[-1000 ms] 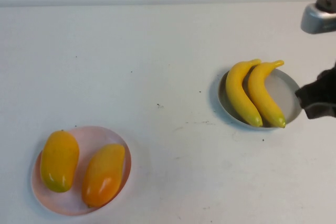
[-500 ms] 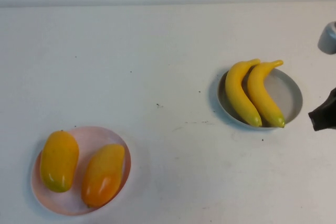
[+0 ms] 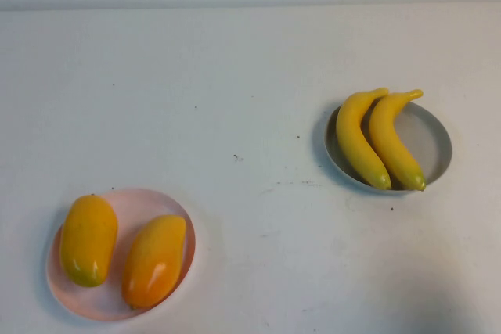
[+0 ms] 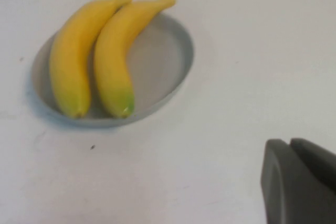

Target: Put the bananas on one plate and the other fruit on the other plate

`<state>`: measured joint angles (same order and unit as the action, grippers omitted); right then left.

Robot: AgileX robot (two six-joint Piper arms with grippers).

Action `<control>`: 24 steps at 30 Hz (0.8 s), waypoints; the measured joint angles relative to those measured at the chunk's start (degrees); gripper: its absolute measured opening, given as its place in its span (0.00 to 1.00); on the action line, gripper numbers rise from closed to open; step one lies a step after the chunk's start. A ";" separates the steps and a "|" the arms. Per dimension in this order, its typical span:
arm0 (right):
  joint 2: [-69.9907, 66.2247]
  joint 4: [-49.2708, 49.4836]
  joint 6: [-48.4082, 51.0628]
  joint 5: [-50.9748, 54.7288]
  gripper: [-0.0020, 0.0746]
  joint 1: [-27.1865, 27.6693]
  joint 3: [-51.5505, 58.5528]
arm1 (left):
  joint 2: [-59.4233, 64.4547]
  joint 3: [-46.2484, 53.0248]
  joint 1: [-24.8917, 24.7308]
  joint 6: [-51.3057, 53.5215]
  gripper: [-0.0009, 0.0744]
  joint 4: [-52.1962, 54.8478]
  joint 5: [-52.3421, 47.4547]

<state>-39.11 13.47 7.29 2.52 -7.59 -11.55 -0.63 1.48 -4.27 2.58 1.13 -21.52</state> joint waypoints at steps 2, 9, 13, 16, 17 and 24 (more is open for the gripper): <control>5.36 0.40 0.00 -6.52 0.01 2.05 5.98 | 0.00 0.00 0.00 0.00 0.01 0.00 0.00; 20.61 0.76 0.00 -6.42 0.01 8.13 12.91 | 0.00 0.00 0.00 0.00 0.01 0.00 0.00; 28.50 0.65 0.10 1.29 0.01 10.33 12.91 | 0.00 0.00 0.00 0.00 0.01 0.00 0.00; 33.45 0.04 0.10 6.81 0.01 10.82 12.91 | 0.00 0.00 0.00 0.00 0.01 0.00 0.00; 35.03 -0.39 0.10 8.62 0.01 10.82 12.91 | 0.00 0.00 0.00 0.00 0.01 0.00 0.00; 39.57 -2.76 0.10 17.00 0.01 10.90 12.92 | 0.00 0.00 0.00 0.00 0.01 0.00 0.00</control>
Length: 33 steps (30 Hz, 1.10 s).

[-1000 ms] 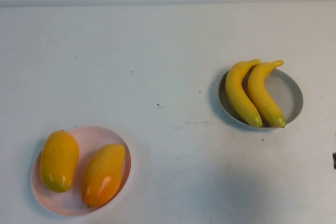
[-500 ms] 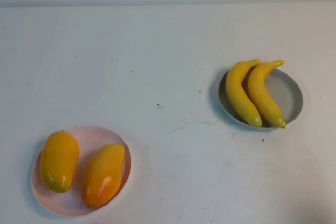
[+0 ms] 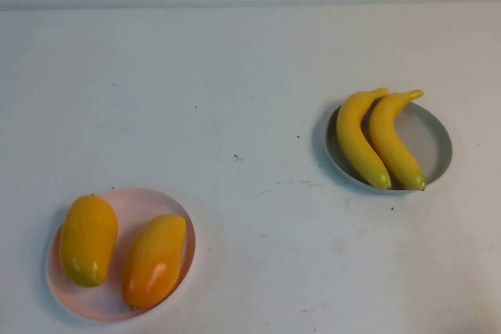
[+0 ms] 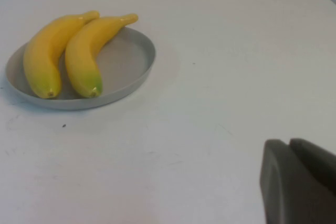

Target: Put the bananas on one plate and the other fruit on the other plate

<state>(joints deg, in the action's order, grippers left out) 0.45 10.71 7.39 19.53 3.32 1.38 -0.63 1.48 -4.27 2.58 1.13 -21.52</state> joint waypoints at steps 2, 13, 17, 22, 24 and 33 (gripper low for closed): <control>0.00 -0.23 0.10 0.25 0.01 0.00 0.00 | 0.00 0.00 0.00 0.00 0.01 0.00 0.00; 0.00 0.43 0.10 0.37 0.01 0.00 0.00 | 0.00 0.00 0.00 0.00 0.01 0.00 0.00; 0.00 0.43 0.10 0.37 0.01 0.00 0.00 | 0.00 0.00 0.00 0.00 0.01 0.00 0.00; 0.00 0.43 0.10 0.37 0.01 0.00 0.00 | 0.00 0.00 0.00 0.00 0.01 0.00 0.00; 0.00 0.43 0.10 0.37 0.01 0.00 0.00 | 0.00 0.00 0.00 0.00 0.01 0.00 0.00; 0.00 0.43 0.10 0.37 0.01 0.00 0.00 | 0.00 0.00 0.00 0.00 0.01 0.00 0.00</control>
